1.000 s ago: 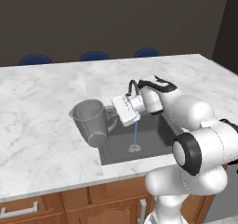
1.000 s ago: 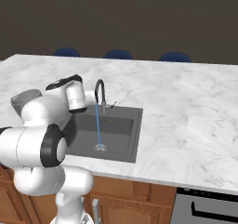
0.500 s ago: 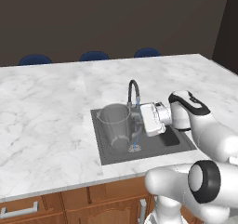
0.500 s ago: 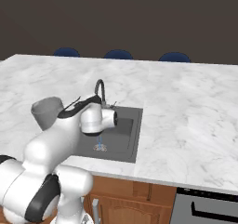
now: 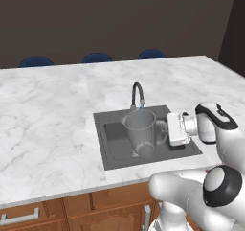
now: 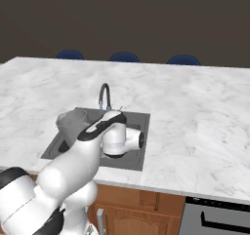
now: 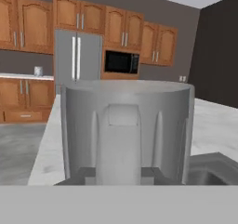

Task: Turn on the sink faucet and place the jug under the water for a few seconds to fill it up.

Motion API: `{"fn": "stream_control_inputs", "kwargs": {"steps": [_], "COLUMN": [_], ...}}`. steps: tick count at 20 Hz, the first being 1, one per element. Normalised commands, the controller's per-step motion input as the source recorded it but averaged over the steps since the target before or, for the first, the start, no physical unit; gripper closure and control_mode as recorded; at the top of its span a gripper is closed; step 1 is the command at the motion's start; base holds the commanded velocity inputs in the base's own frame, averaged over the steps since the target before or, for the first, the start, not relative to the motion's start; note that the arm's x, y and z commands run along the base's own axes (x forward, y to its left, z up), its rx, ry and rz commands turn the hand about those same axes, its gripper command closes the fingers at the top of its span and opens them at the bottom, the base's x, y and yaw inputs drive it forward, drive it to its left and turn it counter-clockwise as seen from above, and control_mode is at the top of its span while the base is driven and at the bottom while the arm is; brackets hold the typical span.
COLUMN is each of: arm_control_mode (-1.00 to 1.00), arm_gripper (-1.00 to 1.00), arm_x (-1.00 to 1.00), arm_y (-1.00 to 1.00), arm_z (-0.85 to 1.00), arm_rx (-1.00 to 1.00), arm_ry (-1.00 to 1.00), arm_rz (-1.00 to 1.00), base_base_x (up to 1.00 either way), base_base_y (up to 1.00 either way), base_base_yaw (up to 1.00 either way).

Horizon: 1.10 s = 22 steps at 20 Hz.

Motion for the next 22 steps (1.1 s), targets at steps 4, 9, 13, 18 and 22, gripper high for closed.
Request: {"fn": "stream_control_inputs", "kwargs": {"steps": [4,9,13,18,22], "arm_control_mode": [-1.00,-1.00,-1.00,-1.00,-1.00], "arm_gripper": [1.00,1.00,1.00,1.00,1.00], "arm_x": [0.33,0.42,0.51,0.48,0.47], "arm_y": [-0.66,-0.43,-0.26,-0.22,-0.11], "arm_z": [-0.37,-0.40,-0.36,-0.39,-0.41], "arm_rx": [0.00,0.00,0.00,0.00,0.00], "arm_ry": [0.01,0.05,0.04,0.00,0.00], "arm_rz": [0.00,0.00,0.00,0.00,0.00], "base_base_x": [0.00,0.00,0.00,0.00,0.00], "base_base_y": [0.00,0.00,0.00,0.00,0.00], "base_base_yaw": [0.00,0.00,0.00,0.00,0.00]}}
